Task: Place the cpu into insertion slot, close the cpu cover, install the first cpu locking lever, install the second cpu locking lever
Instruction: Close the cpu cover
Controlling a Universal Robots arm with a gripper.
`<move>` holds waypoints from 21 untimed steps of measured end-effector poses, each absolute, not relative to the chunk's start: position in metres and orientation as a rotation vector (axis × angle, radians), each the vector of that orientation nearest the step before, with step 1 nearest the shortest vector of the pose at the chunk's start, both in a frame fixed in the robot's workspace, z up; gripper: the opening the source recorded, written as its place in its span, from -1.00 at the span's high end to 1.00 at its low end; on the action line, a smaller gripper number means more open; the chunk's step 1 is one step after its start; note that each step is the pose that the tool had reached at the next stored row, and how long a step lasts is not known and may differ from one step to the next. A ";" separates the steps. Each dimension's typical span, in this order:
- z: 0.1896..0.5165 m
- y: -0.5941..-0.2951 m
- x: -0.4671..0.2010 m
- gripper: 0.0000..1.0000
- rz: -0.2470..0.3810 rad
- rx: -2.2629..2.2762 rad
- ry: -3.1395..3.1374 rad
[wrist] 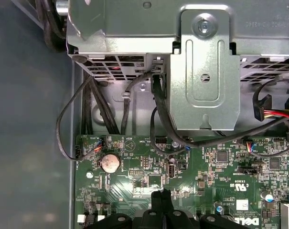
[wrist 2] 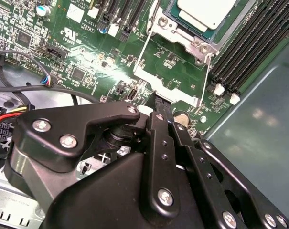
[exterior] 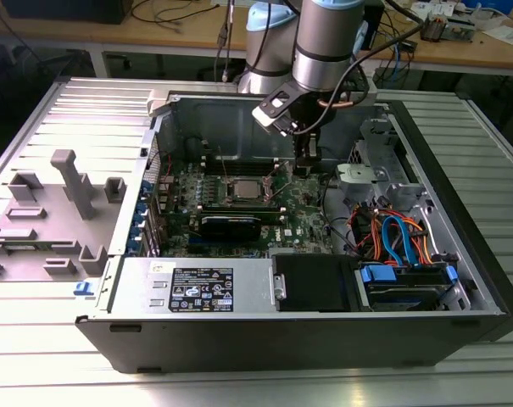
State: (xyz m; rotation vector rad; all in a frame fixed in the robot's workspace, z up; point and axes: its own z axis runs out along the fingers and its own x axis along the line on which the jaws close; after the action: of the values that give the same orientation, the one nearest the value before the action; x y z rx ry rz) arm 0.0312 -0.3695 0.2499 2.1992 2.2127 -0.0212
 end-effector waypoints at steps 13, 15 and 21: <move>0.250 -0.370 0.027 0.79 -0.023 2.200 2.214; 0.250 -0.370 0.025 0.79 -0.023 2.200 2.214; 0.250 -0.369 0.023 0.79 -0.021 2.201 2.214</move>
State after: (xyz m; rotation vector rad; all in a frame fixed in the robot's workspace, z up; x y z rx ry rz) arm 0.0234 -0.3695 0.2502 2.2011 2.2144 -0.0206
